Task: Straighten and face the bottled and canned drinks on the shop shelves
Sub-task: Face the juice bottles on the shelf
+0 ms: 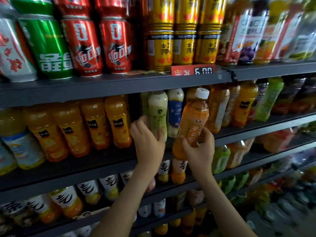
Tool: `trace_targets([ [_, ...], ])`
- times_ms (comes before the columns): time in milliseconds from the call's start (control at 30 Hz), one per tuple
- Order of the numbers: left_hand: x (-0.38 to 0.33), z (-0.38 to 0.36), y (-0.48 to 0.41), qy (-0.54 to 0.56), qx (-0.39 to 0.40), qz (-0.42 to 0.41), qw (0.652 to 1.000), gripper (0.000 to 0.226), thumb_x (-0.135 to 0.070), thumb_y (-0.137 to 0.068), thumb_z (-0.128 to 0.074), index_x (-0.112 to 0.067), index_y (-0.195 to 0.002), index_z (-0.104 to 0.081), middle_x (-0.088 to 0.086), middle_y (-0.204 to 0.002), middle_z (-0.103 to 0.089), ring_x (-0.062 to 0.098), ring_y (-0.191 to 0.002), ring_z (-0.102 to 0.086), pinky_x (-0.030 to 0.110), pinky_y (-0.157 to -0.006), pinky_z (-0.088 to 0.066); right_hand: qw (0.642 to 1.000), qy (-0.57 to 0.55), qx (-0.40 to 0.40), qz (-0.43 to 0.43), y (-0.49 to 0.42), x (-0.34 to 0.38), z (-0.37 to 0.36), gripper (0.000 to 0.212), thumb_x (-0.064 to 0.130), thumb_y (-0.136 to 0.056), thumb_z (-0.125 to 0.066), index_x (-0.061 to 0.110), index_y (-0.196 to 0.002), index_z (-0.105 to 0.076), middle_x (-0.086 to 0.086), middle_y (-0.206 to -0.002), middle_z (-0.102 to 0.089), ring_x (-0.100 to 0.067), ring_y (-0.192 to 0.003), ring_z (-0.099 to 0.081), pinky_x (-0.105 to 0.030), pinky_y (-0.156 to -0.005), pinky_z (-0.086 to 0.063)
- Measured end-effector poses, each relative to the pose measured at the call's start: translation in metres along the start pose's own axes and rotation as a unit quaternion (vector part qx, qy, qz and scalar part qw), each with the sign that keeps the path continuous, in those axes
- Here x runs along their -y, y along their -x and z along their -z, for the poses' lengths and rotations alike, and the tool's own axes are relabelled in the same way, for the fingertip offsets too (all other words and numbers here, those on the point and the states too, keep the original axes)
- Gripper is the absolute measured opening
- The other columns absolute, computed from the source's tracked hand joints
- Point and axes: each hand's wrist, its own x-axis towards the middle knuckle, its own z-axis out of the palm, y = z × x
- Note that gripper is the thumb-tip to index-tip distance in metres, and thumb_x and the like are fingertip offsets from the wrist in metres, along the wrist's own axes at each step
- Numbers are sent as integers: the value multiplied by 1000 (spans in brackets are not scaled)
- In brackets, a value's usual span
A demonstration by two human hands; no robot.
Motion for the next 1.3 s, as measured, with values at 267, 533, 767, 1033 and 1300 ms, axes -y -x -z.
trace_targets([
  [267,-83,-114,36,55,66,-2,996,32,-21,-90,-62,-8,-118,-55,5,-106,-60,16,-95,-61,28,-81,-52,1000,-4,11,-9,-77,-53,94,62,24,-74,-79,15,-127,-47,1,-119,-48,2,-101,-48,-4,-72,-44],
  [533,-120,-200,24,-15,97,61,993,68,-37,-85,-66,-3,-138,-40,14,-130,-52,25,-117,-54,27,-92,-45,999,-9,29,-45,-147,-86,152,61,29,-78,-76,18,-129,-45,4,-119,-47,14,-89,-49,0,-65,-40],
  [767,-124,-229,6,-55,131,174,974,63,-35,-86,-64,-8,-135,-34,13,-132,-49,29,-116,-53,36,-88,-47,997,-33,47,-44,-167,-92,152,62,23,-75,-78,13,-129,-48,-1,-118,-49,-9,-107,-51,-26,-88,-50],
  [1033,-151,-245,39,-51,4,-6,999,46,-23,-83,-69,-3,-118,-49,15,-112,-53,28,-103,-55,28,-83,-49,999,-20,12,-35,-183,-101,172,60,18,-76,-78,15,-127,-46,3,-116,-44,13,-96,-47,-2,-74,-41],
  [1300,-187,-305,49,-24,61,-2,998,54,-32,-89,-63,-1,-130,-48,17,-125,-53,30,-115,-53,35,-94,-46,996,28,-54,-61,-220,-123,220,58,24,-76,-77,14,-125,-48,2,-117,-44,8,-90,-43,-8,-80,-42],
])
